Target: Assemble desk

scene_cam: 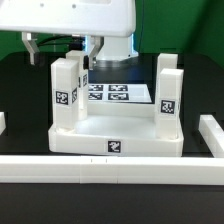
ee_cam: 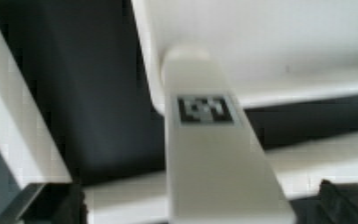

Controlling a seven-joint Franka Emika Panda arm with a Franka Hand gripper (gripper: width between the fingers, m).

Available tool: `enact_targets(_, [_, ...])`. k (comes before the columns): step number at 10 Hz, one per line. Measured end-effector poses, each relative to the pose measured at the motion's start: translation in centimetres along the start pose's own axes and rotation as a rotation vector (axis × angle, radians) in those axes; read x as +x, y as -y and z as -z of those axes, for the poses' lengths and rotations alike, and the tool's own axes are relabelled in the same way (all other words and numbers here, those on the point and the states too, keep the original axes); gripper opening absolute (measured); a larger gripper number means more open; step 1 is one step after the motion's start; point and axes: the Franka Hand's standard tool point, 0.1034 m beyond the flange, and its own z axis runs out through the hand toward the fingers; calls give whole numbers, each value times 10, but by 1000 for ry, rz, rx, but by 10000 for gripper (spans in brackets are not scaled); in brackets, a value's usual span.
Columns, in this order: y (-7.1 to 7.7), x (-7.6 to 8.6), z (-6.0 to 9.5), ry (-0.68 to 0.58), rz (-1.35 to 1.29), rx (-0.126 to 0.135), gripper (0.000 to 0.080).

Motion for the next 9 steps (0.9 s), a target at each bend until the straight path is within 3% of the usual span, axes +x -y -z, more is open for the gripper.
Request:
enact_targets(2, [-4,1,-5,126,-8,-1,649])
enact_targets(8, [6,7,-13,129,18,-11,622])
enact_targets(9, [5,7,-13,128,16,-11,444])
